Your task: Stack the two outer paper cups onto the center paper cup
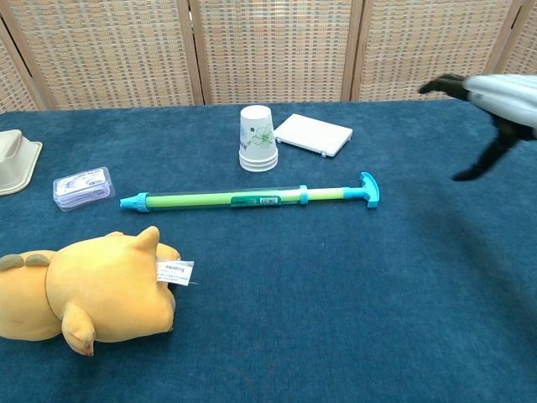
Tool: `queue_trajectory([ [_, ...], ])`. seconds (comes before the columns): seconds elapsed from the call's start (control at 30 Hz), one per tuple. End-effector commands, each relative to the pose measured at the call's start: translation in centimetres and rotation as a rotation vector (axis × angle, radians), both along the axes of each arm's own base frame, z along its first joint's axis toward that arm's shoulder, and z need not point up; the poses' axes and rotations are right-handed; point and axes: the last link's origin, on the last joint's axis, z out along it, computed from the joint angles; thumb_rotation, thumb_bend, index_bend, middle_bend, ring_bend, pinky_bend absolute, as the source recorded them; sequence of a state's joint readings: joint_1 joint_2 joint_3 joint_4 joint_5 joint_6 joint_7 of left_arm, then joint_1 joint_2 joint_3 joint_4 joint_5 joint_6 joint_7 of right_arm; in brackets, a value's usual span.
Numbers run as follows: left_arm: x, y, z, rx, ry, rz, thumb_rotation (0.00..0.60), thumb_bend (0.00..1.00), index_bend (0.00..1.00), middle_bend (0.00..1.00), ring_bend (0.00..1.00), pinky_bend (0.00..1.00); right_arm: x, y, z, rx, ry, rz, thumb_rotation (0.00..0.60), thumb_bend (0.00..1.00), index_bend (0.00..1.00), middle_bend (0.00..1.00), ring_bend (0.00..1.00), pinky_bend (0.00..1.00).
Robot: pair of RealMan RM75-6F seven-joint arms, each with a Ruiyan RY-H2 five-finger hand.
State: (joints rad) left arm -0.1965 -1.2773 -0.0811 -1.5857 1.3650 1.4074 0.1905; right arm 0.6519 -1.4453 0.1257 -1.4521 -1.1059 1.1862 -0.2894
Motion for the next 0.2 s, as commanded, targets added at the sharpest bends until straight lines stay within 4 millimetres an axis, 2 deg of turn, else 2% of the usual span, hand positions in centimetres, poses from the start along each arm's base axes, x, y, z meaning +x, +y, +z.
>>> queue_trajectory([
  [0.03,0.0,-0.3,0.0,0.006,0.013,-0.004,0.6,0.14,0.0,0.0,0.0,0.07,-4.0,5.0,2.0,-0.018,0.06,-0.048,0.6,0.2,0.03,0.0,0.0,0.0],
  [0.2,0.1,-0.9,0.1,0.014,0.028,-0.011,0.6,0.14,0.0,0.0,0.0,0.07,-5.6,7.4,2.3,-0.018,0.053,-0.065,0.6,0.2,0.02,0.0,0.0,0.0],
])
